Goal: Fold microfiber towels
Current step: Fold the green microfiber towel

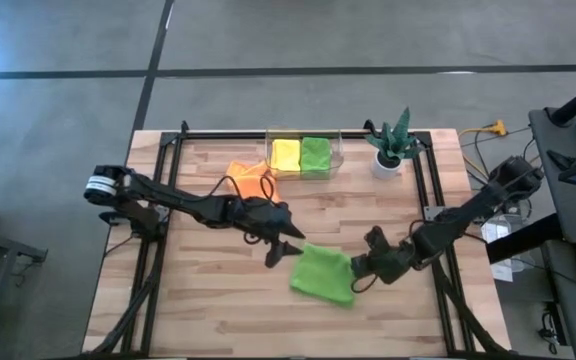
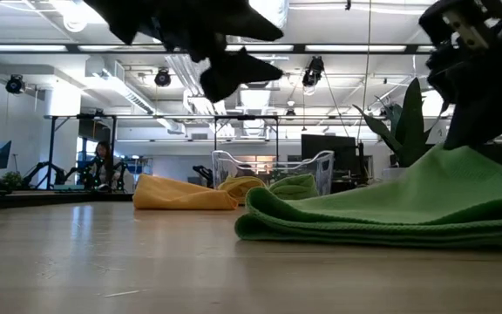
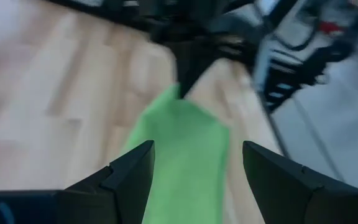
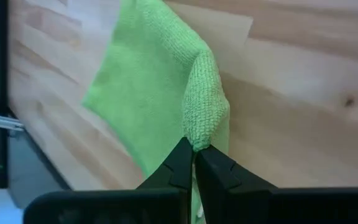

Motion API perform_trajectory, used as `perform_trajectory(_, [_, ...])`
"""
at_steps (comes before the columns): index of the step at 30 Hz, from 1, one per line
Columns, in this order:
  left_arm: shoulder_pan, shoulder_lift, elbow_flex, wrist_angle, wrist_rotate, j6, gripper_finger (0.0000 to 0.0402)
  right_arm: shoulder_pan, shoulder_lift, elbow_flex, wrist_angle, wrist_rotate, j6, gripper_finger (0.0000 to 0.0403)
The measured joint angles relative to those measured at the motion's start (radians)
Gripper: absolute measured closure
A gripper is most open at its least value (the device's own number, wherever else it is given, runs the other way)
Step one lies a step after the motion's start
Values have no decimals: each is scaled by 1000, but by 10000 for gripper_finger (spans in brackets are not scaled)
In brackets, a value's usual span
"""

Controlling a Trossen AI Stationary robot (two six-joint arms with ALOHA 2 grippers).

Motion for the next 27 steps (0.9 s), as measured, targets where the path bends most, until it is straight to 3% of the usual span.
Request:
perform_trajectory(6, [-10,157,44,110,47,-3,173,-108,30,-4,-2,-108,-151,394])
perform_trajectory(16, [-13,421,214,111,115,-4,173,-195,29,-35,-5,-189,-254,394])
perform_trajectory(24, [-12,535,263,104,122,-6,173,-203,28,-43,-8,-192,-245,392])
perform_trajectory(27, [-12,549,263,72,121,-5,173,-205,28,-44,-7,-202,-226,373])
